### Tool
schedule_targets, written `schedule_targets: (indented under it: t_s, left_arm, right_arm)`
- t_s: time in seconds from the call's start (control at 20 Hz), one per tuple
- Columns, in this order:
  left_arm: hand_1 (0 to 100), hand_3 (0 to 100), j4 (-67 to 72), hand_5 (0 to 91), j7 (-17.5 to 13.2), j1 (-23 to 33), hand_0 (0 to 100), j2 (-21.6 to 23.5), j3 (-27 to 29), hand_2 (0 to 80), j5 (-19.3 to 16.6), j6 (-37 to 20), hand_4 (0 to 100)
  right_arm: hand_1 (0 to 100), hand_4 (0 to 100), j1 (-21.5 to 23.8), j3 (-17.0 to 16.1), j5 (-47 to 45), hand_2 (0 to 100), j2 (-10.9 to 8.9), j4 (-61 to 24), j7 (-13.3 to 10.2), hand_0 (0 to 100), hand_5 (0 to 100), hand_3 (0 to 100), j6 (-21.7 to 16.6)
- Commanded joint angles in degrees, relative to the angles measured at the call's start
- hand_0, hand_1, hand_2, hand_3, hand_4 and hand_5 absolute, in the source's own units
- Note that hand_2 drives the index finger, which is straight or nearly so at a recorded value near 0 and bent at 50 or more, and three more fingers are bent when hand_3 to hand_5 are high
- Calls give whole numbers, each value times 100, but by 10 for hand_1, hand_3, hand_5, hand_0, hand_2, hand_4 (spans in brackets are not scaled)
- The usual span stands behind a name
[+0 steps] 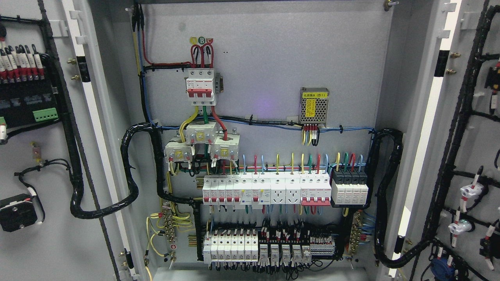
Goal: Open door with both hands
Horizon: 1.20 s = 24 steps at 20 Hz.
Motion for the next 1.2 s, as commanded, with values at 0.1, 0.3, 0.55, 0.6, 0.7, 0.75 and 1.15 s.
schedule_targets:
  t_s: [0.1,0.3,0.55,0.6,0.7,0.75,1.15]
  left_arm:
    - [0,0,3109,0,-55,-836,0,-872,89,0,-769,-36,31]
    - [0,0,4525,0,-47,-1372,0,-1013,72,0,-910,-62,30]
    - [0,0,5546,0,-47,-1909,0,-1136,72,0,-919,-62,31]
    - [0,0,5730,0,-47,-1988,0,-1188,63,0,-919,-62,31]
    - [0,0,6108,0,-38,-2111,0,-1233,37,0,-919,-62,31]
    - [0,0,6336,0,-29,-2190,0,-1242,36,0,-919,-62,31]
    - [0,0,7541,0,-29,-2559,0,-1478,36,0,-910,25,31]
  right_arm:
    - [0,0,-1337,-295,354,0,1298,4420,-111,107,0,0,96]
    - [0,0,-1523,-638,987,0,1343,4755,-664,106,0,0,516]
    - [0,0,-1671,-867,1471,0,1343,4983,-1034,106,0,0,1167]
    - [0,0,-1803,-867,1515,0,1343,5193,-1121,106,0,0,1255]
    - [0,0,-2058,-876,1542,0,1343,5537,-1280,106,0,0,1396]
    - [0,0,-2094,-876,1551,0,1343,5573,-1315,106,0,0,1484]
    - [0,0,-2191,-876,1884,0,1342,5591,-1702,107,0,0,2740]
